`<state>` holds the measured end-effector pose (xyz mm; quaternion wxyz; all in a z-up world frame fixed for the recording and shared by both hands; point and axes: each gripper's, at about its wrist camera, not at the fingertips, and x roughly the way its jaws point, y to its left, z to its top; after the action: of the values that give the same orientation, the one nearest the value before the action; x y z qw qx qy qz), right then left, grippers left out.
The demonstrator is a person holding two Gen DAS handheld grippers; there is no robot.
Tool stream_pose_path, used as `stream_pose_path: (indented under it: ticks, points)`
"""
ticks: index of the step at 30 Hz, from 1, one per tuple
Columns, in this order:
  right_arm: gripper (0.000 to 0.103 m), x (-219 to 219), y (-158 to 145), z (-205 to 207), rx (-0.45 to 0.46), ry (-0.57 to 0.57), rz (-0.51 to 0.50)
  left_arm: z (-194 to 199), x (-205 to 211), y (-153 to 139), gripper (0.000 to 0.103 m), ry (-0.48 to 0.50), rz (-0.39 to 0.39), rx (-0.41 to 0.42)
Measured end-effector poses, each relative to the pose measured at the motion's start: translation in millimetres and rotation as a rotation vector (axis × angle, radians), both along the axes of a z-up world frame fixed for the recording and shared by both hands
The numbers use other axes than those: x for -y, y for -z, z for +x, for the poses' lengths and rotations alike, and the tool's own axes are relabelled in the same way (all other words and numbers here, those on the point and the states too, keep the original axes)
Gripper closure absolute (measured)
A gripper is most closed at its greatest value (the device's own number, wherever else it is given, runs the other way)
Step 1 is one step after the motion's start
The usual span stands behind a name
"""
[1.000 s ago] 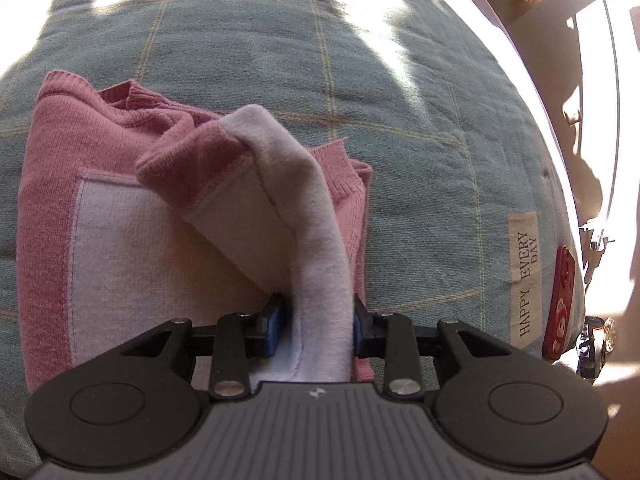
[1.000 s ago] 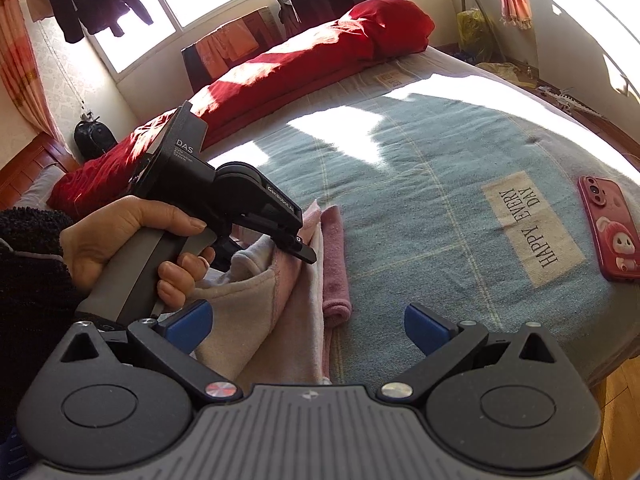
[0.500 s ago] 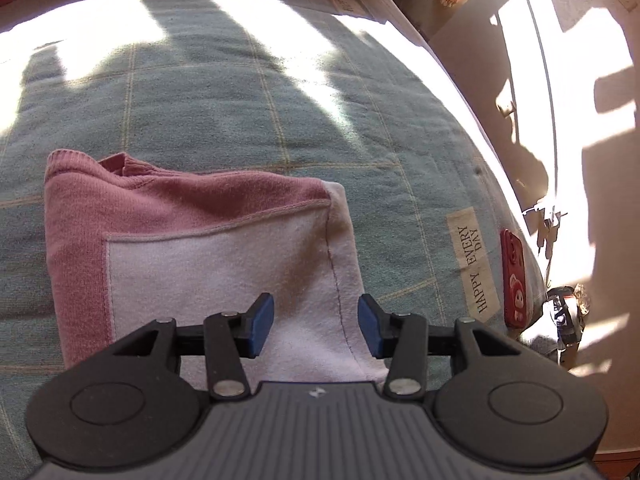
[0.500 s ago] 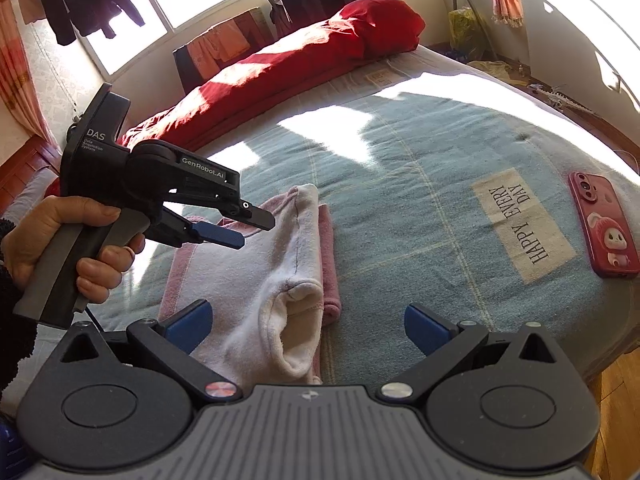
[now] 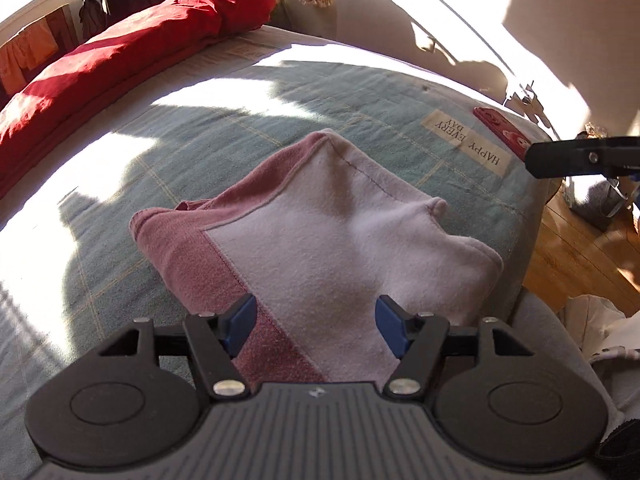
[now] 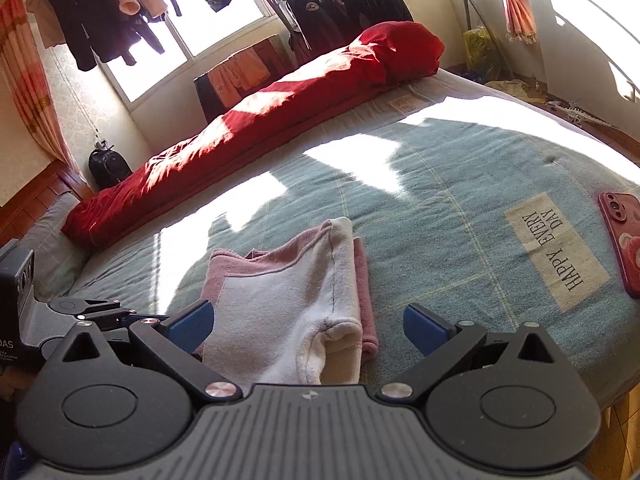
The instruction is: Fold clothes
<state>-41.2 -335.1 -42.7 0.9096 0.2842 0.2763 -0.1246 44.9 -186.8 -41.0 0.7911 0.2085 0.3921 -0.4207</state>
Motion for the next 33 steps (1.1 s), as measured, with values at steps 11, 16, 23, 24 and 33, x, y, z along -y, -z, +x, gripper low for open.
stream_pose_path:
  ticks: [11, 16, 23, 24, 33]
  points:
    - [0.0, -25, -18, 12, -0.049, -0.004, -0.059, 57, 3, 64, 0.036, 0.011, -0.031, -0.086]
    - [0.0, -18, -12, 25, -0.092, -0.016, -0.068, 68, -13, 54, 0.038, -0.044, -0.144, -0.161]
    - [0.01, -16, -22, 72, -0.036, -0.137, -0.16, 93, -27, 54, 0.037, -0.109, -0.121, -0.063]
    - [0.017, -16, -24, 84, -0.037, -0.18, -0.193, 97, -27, 59, 0.036, -0.113, -0.111, -0.071]
    - [0.055, 9, -2, 226, -0.237, -0.508, -0.365, 103, -36, 41, 0.031, -0.119, -0.261, -0.061]
